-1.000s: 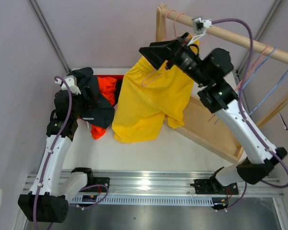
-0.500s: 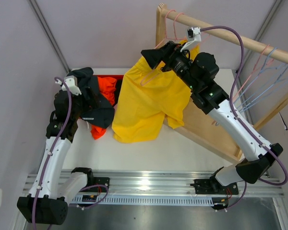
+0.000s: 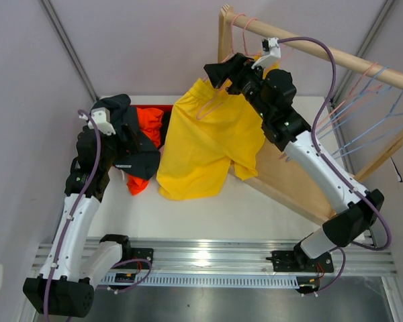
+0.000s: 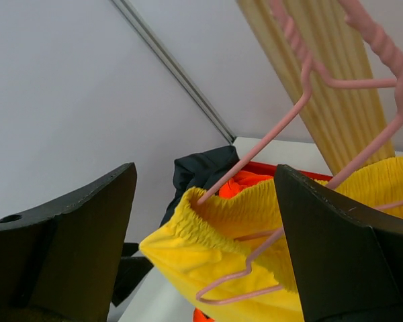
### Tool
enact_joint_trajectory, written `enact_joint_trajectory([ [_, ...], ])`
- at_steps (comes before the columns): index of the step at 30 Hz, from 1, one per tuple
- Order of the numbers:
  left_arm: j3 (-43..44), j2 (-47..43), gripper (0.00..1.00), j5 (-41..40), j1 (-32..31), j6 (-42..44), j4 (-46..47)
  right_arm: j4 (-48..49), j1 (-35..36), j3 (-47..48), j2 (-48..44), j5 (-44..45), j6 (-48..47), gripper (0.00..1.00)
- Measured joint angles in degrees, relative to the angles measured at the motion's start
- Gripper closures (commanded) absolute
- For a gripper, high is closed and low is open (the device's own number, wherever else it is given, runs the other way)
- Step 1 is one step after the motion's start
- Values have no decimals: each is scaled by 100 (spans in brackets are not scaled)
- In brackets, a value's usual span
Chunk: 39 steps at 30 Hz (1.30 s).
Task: Remove the shorts from the hanger
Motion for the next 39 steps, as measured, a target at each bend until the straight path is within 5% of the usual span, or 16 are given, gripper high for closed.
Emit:
enact_joint_trajectory([
  [10, -2, -24, 1, 0, -61, -2, 0, 109, -17, 835, 1008, -11, 164, 20],
  [13, -2, -24, 1, 0, -90, -2, 0, 133, -15, 916, 1108, -17, 219, 36],
  [17, -2, -24, 1, 0, -105, -2, 0, 76, -13, 916, 1132, 0, 264, 74],
  [23, -2, -31, 1, 9, -118, 4, 4, 101, -7, 581, 1001, 129, 492, 97],
  [32, -17, -546, 1, 417, -1056, 363, 214, -52, 149, -254, 57, 68, 815, 100],
  [39, 249, -1010, 1, 1655, -1296, 420, 658, -109, 369, -459, -957, -455, 1202, 100],
])
